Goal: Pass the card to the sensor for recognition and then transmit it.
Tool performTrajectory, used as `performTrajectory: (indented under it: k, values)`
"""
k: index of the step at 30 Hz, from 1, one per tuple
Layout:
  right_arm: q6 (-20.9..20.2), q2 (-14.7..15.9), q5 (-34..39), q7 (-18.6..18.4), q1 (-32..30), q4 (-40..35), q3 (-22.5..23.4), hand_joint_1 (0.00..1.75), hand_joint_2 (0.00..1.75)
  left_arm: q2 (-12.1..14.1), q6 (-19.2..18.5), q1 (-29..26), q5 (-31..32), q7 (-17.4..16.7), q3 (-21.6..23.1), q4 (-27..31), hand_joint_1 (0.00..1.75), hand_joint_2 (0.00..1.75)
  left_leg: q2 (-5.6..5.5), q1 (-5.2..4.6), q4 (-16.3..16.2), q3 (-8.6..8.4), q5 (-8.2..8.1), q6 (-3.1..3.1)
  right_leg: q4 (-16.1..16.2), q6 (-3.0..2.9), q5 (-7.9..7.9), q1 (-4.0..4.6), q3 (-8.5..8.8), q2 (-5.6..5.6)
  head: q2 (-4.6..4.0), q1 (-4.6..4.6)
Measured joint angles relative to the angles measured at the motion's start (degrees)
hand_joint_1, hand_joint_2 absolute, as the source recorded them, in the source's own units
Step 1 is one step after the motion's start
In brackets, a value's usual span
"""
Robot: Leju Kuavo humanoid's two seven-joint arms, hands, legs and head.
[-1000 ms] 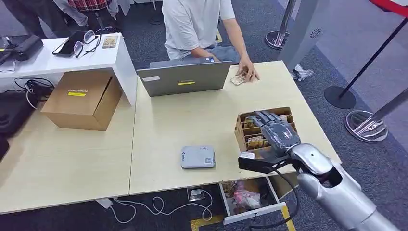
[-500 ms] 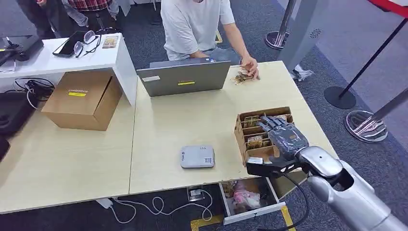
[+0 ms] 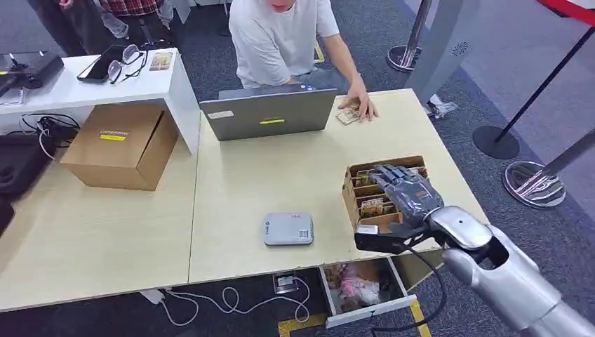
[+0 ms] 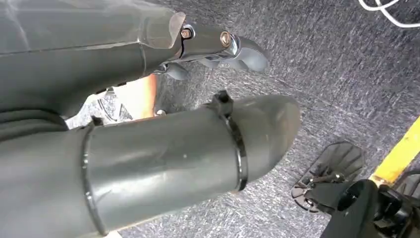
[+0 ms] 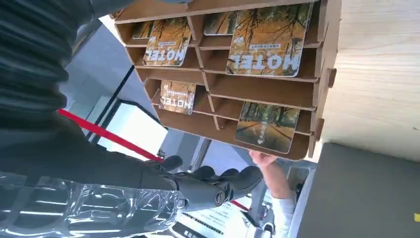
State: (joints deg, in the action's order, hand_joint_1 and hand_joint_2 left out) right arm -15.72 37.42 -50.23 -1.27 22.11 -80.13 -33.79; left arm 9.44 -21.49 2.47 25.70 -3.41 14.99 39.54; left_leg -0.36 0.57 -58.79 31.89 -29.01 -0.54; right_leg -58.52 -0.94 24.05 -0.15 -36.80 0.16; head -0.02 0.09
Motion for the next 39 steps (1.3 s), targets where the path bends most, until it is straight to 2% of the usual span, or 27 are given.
performTrajectory:
  k: [21,39]
  values:
    - [0.1,-0.8,0.0,0.2,1.8,3.6,-2.9,0.0,1.75,-0.8,-0.5,2.1,2.1,0.1,-0.4,-0.6,0.0,0.0,-0.01,0.0,0.0,0.01,0.0,0.0,0.0,0.0,0.0,0.0,0.0,-0.02,0.0,0.0]
    - [0.2,-0.9,0.0,0.2,2.4,3.8,-4.0,0.0,1.75,-1.2,-0.8,2.9,3.1,0.4,-0.4,-1.2,0.0,0.0,-0.01,0.0,0.0,0.01,0.01,0.0,0.0,0.0,0.0,0.0,0.0,-0.02,0.0,0.0]
